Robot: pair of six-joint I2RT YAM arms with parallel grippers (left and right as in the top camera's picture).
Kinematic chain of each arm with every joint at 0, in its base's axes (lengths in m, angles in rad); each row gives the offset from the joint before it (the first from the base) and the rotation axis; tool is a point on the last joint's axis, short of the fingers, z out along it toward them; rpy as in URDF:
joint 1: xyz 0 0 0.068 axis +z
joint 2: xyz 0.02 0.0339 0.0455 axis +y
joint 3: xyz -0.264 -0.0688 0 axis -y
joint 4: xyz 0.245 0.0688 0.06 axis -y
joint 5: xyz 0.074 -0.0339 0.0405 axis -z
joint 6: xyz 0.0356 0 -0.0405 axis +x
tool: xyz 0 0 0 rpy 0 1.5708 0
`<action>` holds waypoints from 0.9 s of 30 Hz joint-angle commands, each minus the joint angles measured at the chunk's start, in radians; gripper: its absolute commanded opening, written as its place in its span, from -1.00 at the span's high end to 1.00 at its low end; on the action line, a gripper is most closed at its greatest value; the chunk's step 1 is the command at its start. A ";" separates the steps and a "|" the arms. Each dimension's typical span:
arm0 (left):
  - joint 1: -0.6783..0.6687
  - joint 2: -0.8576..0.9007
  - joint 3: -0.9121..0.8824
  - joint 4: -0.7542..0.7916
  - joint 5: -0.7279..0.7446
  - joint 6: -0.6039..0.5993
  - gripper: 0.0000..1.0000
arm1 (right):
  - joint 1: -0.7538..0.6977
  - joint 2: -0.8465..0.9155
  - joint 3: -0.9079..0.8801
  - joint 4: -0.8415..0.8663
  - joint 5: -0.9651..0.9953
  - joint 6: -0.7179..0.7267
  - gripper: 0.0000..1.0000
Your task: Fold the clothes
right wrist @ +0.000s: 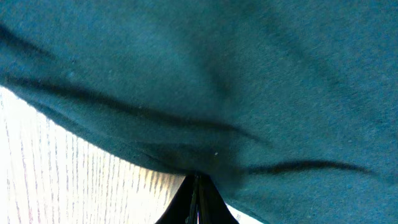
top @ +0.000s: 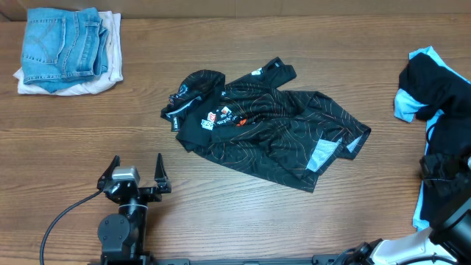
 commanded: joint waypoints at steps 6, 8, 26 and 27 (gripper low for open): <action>0.007 -0.009 -0.004 0.001 -0.003 0.020 -1.00 | -0.018 0.006 -0.008 0.039 0.035 -0.005 0.92; 0.007 -0.009 -0.004 0.001 -0.003 0.020 -1.00 | -0.018 0.007 -0.008 0.044 0.034 -0.003 0.92; 0.007 -0.009 -0.004 0.001 -0.003 0.020 -1.00 | -0.074 0.104 -0.008 0.100 0.043 0.003 0.92; 0.007 -0.009 -0.004 0.001 -0.003 0.020 -1.00 | -0.085 0.104 -0.008 0.107 0.050 0.003 0.92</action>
